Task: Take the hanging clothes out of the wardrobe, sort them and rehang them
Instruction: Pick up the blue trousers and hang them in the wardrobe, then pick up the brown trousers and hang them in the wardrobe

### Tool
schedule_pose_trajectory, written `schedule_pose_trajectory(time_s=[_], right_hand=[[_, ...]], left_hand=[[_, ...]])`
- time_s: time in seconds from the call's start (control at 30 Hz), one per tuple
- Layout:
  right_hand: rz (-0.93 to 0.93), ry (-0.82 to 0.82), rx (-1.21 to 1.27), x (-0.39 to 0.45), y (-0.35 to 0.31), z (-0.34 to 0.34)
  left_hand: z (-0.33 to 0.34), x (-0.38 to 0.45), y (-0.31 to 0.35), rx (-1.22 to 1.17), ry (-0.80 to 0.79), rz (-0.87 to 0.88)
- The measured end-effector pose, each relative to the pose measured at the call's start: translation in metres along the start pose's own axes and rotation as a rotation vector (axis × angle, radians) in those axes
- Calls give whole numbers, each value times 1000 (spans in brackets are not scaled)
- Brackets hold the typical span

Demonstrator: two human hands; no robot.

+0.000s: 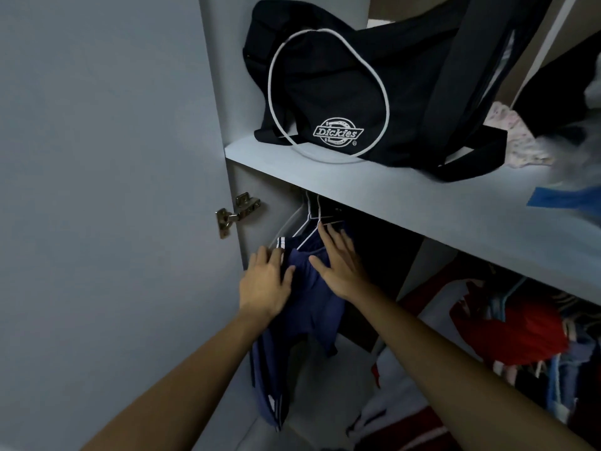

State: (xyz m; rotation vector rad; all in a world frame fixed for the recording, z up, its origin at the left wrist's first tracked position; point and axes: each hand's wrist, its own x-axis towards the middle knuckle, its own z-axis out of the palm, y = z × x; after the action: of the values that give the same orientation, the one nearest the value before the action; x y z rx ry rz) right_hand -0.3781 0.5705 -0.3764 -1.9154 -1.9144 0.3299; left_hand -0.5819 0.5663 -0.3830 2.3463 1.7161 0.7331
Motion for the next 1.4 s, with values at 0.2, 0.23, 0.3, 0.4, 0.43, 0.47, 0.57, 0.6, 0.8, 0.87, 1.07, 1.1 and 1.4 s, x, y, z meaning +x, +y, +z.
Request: schedule_pose_trajectory(time_s=[0.2, 0.23, 0.3, 0.4, 0.43, 0.47, 0.57, 0.6, 0.8, 0.87, 1.07, 1.1, 1.4], right_hand=[[-108, 63, -64, -56, -59, -18], [-128, 64, -47, -65, -70, -19], [-187, 67, 13, -80, -90, -15], [-303, 39, 122, -104, -124, -8], [-358, 5, 177, -112, -144, -1], [-385, -6, 230, -121, -153, -3], [-549, -84, 381, -143, -197, 0], [-606, -116, 400, -151, -212, 2], [-912, -330, 468, -202, -307, 34], [-1016, -388, 478, -224, -343, 49], [-1251, -508, 454, -321, -461, 87], [-1283, -526, 456, -340, -480, 94], [-1632, -748, 560, -556, -625, 139]], left_hand=[[-76, -61, -24, 137, -11, 56], [-91, -72, -29, 140, -16, 76], [-122, -96, -37, 131, 8, 97], [-161, -136, -43, 131, 54, 37], [-175, -156, -47, 125, 59, -25], [-184, -167, -43, 96, 56, -58], [-217, -217, -40, 102, 106, -229], [-227, -235, -38, 124, 133, -286], [-287, -358, -46, 248, 295, -630], [-305, -406, -53, 295, 345, -744], [-353, -558, -71, 392, 513, -1037], [-360, -582, -72, 406, 536, -1071], [-420, -840, -36, 594, 750, -1557]])
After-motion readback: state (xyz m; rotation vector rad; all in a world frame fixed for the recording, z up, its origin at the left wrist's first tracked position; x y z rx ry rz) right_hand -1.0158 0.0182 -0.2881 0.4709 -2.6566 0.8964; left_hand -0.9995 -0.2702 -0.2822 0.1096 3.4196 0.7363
